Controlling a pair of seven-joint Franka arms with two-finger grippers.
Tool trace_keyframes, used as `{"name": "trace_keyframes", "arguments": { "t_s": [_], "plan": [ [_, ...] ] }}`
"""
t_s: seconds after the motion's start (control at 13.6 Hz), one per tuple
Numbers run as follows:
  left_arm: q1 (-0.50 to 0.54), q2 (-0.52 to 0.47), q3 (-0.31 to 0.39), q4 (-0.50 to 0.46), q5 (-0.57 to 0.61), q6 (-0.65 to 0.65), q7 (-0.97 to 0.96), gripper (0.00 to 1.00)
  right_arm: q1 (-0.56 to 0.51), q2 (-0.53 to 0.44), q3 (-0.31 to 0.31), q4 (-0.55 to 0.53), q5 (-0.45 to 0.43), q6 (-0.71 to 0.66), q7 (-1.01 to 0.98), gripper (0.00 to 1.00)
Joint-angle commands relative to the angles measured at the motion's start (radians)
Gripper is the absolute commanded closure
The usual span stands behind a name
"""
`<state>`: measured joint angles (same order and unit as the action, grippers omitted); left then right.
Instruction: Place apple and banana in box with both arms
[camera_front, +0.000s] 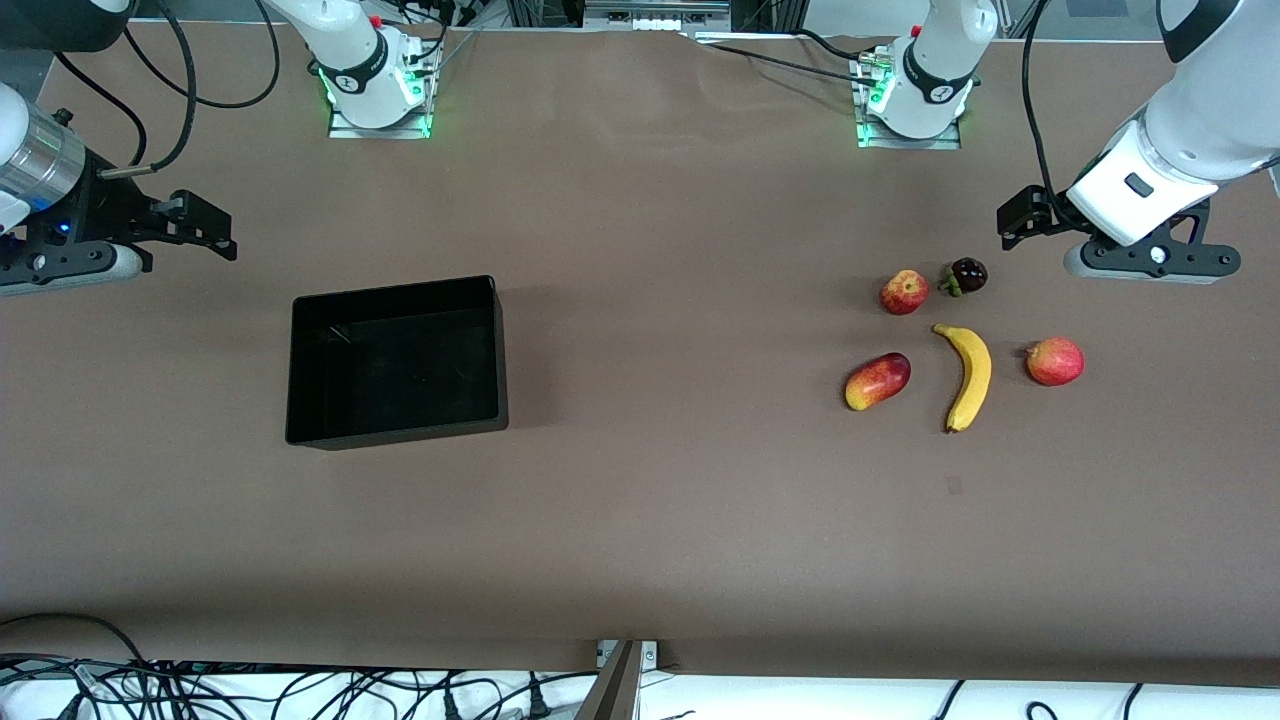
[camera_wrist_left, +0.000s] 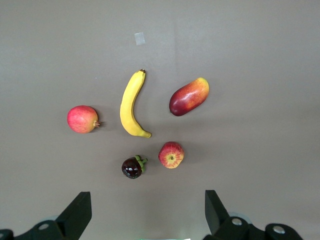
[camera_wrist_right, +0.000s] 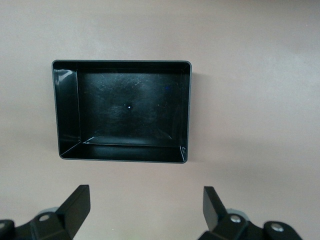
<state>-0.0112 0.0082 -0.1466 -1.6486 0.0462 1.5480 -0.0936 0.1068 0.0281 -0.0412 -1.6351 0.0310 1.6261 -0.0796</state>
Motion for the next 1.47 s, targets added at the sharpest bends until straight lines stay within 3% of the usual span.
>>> {"name": "trace_keyframes", "arguments": {
  "t_s": [0.0, 0.88, 1.4],
  "plan": [
    [-0.003, 0.039, -0.004, 0.065, 0.024, -0.025, 0.002, 0.0, -0.019, 0.001, 0.02, 0.021, -0.02, -0.025, -0.011, 0.0],
    [-0.003, 0.042, -0.002, 0.076, 0.024, -0.025, -0.009, 0.0, -0.024, 0.012, 0.004, -0.011, -0.031, -0.022, -0.068, 0.0],
    [-0.007, 0.045, -0.005, 0.082, 0.026, -0.025, -0.009, 0.0, -0.027, 0.047, -0.025, -0.217, -0.039, 0.208, -0.1, 0.0]
  ]
}}
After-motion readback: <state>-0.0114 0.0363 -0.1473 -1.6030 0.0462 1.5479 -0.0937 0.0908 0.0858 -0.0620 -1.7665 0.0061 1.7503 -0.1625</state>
